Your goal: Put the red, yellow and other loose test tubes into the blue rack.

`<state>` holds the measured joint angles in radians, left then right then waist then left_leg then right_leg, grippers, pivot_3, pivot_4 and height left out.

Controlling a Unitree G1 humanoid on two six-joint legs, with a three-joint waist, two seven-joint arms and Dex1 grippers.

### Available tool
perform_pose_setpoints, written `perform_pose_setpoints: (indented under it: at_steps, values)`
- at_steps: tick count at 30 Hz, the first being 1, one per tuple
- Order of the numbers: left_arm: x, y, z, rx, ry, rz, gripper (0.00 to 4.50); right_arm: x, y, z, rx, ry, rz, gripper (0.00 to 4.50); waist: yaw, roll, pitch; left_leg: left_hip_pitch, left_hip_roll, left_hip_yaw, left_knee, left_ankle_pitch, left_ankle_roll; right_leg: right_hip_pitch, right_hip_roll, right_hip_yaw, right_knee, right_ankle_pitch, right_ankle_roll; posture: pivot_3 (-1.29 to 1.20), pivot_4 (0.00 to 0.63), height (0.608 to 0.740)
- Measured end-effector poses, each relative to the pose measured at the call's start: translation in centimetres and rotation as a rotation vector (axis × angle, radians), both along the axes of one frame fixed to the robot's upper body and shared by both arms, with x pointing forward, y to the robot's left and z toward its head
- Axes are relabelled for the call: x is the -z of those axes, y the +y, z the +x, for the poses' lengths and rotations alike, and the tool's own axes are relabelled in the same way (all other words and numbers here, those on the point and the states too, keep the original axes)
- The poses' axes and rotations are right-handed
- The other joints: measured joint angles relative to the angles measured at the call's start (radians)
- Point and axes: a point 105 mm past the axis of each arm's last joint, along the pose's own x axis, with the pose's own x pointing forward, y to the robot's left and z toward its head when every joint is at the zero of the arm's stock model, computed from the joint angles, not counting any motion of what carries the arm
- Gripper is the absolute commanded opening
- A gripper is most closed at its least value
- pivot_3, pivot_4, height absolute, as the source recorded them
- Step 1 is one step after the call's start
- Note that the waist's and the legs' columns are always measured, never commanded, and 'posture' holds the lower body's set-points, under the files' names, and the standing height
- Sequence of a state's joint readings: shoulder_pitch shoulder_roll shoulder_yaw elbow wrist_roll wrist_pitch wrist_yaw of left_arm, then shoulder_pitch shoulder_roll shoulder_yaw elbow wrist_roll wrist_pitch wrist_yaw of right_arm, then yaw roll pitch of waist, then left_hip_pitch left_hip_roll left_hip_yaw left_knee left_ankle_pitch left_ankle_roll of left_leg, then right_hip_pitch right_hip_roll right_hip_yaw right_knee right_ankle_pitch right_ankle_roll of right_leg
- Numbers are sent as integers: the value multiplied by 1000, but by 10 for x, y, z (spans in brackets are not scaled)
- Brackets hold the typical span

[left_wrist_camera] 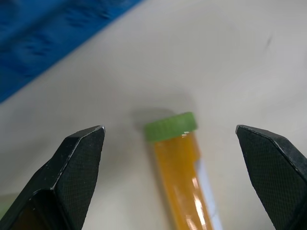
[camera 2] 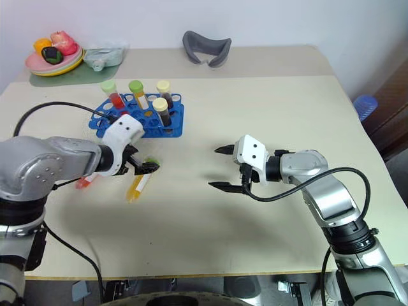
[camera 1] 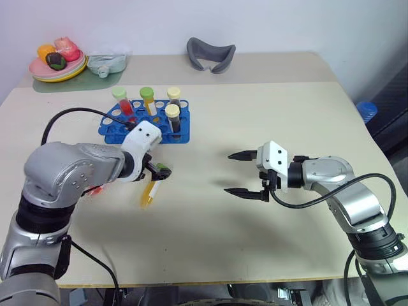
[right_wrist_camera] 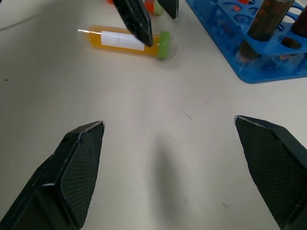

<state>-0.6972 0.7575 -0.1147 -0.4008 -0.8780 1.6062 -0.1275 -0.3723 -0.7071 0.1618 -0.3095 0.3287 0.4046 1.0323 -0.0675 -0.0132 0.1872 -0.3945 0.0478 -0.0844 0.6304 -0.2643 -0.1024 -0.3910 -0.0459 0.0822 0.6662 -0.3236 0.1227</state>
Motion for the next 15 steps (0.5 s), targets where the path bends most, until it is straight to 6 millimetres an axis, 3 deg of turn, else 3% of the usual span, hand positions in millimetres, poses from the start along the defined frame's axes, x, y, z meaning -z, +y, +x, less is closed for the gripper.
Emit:
perform_pose_setpoints:
  at_steps: [15]
  values:
    - [21, 26, -9, -123, 152, 91, 4500, -1, 6, -8, -30, -1, 19, 4441, 4, 0, 0, 0, 0, 0, 1, 0, 0, 0, 0, 0, 1, 0, 0, 0, 150, 740]
